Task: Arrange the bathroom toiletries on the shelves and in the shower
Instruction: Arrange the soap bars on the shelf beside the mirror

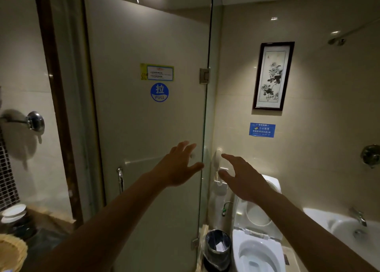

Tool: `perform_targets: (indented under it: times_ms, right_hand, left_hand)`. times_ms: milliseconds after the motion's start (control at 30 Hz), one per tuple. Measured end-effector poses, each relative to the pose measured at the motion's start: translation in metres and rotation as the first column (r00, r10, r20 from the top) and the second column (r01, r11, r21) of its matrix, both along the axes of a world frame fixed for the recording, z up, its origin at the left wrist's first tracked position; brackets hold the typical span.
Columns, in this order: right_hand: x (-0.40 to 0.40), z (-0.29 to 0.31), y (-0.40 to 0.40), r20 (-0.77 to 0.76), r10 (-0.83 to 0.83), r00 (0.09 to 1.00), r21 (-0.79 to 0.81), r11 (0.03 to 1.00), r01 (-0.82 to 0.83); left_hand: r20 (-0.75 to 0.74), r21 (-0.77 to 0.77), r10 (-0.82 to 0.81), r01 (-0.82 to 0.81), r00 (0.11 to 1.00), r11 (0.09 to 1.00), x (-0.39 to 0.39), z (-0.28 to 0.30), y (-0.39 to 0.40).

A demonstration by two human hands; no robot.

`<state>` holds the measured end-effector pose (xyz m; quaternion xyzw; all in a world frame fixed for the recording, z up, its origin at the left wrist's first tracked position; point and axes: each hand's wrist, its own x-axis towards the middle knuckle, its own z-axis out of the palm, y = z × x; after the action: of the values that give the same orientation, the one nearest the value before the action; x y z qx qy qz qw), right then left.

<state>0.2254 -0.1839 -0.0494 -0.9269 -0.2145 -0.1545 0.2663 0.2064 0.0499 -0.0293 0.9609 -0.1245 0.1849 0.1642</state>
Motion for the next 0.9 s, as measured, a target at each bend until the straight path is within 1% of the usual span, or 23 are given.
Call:
perform_targets:
  times_ms: [133,267,433,600,700,900]
  right_hand:
    - [0.038,0.002,0.016,0.031,0.059,0.998,-0.036,0.998,-0.058]
    - [0.071,0.007,0.046,0.023,0.133,0.991,-0.079,0.988,-0.131]
    - [0.106,0.008,0.094,0.007,0.205,0.979,-0.067,0.977,-0.204]
    - [0.141,0.003,0.153,0.036,0.262,0.964,-0.082,0.962,-0.259]
    - [0.159,0.003,0.195,0.046,0.294,0.955,-0.116,0.951,-0.288]
    - [0.177,0.006,0.285,0.068,0.451,0.89,-0.103,0.89,-0.444]
  left_hand:
    - [0.013,-0.013,0.048,-0.048,0.999,0.999,0.027,0.0,0.012]
    - [0.008,0.011,0.117,-0.117,0.993,0.993,0.044,-0.001,0.032]
    - [0.016,0.006,0.202,-0.202,0.979,0.979,0.062,-0.002,0.071]
    - [0.021,-0.01,0.271,-0.271,0.962,0.962,0.079,-0.01,0.121]
    - [-0.02,-0.03,0.313,-0.314,0.949,0.949,0.087,-0.013,0.157]
    - [0.011,-0.057,0.418,-0.417,0.908,0.907,0.081,-0.009,0.224]
